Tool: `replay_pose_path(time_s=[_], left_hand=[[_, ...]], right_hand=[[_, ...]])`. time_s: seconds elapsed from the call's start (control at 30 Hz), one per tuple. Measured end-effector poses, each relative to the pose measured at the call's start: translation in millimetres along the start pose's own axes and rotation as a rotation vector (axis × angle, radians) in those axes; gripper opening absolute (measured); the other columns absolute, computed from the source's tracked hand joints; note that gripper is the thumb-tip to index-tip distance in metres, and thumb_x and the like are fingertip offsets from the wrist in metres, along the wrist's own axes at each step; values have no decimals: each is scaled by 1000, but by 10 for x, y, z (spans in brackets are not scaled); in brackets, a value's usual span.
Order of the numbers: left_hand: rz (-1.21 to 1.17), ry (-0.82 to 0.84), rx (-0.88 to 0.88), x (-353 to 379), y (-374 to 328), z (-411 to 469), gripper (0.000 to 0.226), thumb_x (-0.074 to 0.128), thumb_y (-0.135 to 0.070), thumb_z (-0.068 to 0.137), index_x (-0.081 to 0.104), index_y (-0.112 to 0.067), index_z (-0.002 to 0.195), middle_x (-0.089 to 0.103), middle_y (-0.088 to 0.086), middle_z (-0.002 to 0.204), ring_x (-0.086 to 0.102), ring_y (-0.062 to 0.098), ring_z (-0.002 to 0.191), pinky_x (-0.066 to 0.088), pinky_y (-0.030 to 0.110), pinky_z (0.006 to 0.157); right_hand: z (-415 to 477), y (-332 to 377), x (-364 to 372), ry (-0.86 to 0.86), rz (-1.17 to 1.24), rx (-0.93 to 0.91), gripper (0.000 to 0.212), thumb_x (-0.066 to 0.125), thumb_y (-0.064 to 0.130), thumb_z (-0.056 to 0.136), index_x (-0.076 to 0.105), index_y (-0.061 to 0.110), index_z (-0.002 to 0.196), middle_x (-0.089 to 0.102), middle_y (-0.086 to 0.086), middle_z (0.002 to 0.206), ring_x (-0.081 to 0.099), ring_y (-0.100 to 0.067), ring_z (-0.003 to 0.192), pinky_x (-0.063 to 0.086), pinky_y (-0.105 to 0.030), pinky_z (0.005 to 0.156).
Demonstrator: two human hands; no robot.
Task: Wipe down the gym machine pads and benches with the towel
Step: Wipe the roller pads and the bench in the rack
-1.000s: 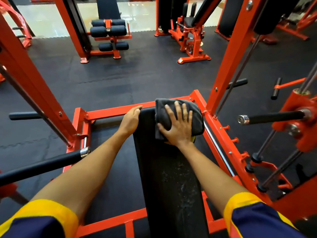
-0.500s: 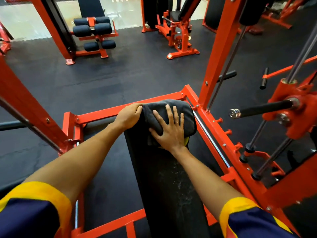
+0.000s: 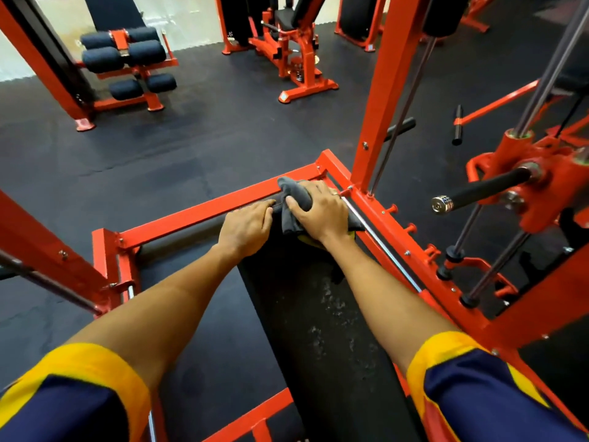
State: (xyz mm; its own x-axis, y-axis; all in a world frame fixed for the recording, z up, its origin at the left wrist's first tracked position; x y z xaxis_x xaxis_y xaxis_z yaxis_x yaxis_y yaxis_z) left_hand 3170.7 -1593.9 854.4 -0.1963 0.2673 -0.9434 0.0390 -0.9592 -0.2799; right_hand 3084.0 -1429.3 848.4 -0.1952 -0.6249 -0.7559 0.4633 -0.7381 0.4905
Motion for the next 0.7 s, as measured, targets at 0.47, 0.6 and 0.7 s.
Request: replay_pose_path(time_s=[0.47,0.6,0.7], left_hand=[[-108,88,40,51,49,41,45,33,-33,110,50,-20,150,57,3,148,54,25,134,43,42,110],[-131,137,100,50,67,54,47,30,-36,111,42,-22,155,48,1,156,45,23,142,35,40,116],[-128,152,136,44,62,53,48,29,-37,112,39,-22,156,46,1,158,43,24,144,33,39,118]], right_hand=[[-504,314,153,-113,-122,427,69,40,72,90,51,37,149,34,-7,164,27,-40,151,20,-63,120],[-1096,94,130,-54,-174,297,75,44,74,91,33,41,158,14,-4,172,10,-35,158,11,-57,126],[-1232,-274,29,11,-123,525,84,46,79,88,20,45,161,22,-4,169,25,-35,153,23,-56,123]])
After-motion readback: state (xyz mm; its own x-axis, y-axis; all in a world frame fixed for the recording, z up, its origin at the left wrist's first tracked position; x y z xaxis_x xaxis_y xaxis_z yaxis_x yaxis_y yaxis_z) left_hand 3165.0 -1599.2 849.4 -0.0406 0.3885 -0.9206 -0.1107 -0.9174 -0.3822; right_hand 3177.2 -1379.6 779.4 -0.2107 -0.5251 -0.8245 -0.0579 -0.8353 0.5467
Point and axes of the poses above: each hand's wrist, its own z-axis towards the middle knuckle, its own x-axis out of the palm, y = z × x, the point moved 6 cm from there along z, towards the middle knuckle
